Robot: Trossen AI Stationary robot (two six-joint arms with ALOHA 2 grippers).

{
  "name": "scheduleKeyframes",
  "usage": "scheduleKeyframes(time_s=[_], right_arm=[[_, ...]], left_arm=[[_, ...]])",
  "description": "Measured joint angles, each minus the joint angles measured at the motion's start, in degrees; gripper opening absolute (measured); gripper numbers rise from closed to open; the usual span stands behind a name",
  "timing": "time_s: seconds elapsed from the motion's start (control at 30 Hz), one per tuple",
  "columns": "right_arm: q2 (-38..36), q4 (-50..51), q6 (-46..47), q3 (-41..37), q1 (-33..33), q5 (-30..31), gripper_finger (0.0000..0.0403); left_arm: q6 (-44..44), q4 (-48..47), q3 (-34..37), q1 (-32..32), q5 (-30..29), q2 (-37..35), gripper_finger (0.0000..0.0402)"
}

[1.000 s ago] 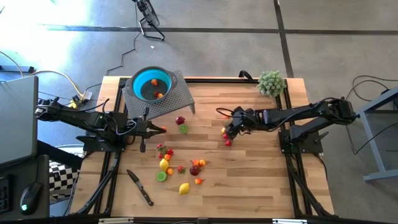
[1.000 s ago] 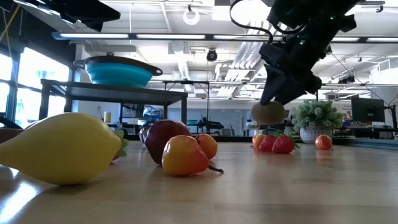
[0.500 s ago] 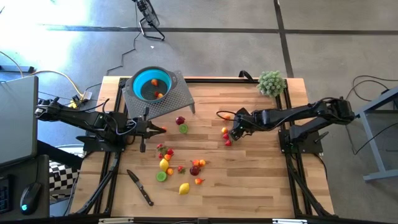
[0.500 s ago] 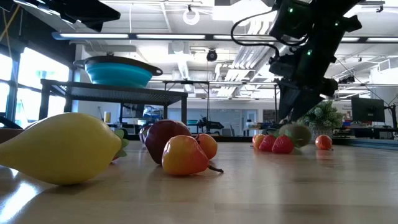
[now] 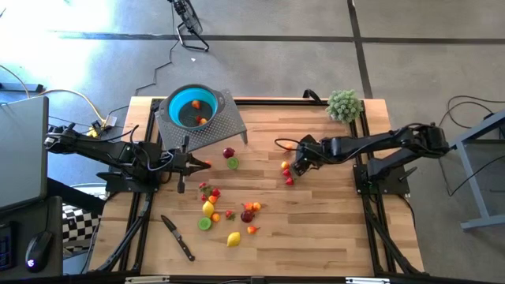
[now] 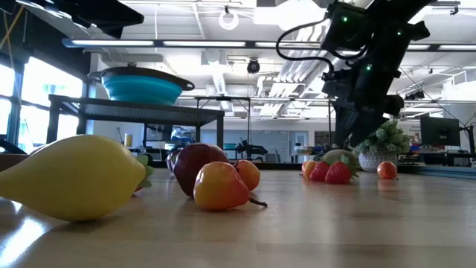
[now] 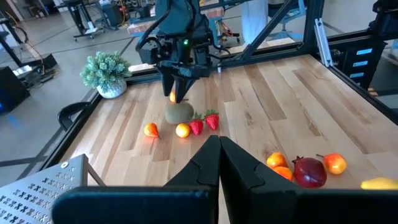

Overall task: Pick & Place Fruit
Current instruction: Put the right brown kiwi into the blue strainer bowl on the shelf

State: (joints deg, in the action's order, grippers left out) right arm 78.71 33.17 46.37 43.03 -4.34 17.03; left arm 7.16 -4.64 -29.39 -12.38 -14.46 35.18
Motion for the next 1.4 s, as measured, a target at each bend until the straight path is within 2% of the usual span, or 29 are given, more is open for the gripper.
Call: scheduleKeyframes(time_s=[0.3,0.6,0.9,1.07,1.4], right_arm=[[1.6,-2.3,2.1,0.0,0.0,-0.4,0.032],[3.4,-7.3,6.3,0.0,-0.3,-0.5,0.0325],[11.7,-11.7,5.9,0.0,-0.6,-2.5,0.0325],[13.7,-12.0,5.7,0.0,-0.9,-2.2,0.0306],[13.6,-13.5,4.4,0.0,-1.1,-2.0,0.0226]], left_arm=[[-0.1,-0.3,0.0,0.0,0.0,0.0,0.0001],[-0.1,-1.3,0.0,0.0,0.0,0.0,0.0001],[-0.1,-1.8,0.0,0.0,0.0,0.6,0.0001],[-0.2,-1.6,0.0,0.0,0.0,0.6,0.0001],[-0.2,-1.6,0.0,0.0,0.0,0.6,0.0001]])
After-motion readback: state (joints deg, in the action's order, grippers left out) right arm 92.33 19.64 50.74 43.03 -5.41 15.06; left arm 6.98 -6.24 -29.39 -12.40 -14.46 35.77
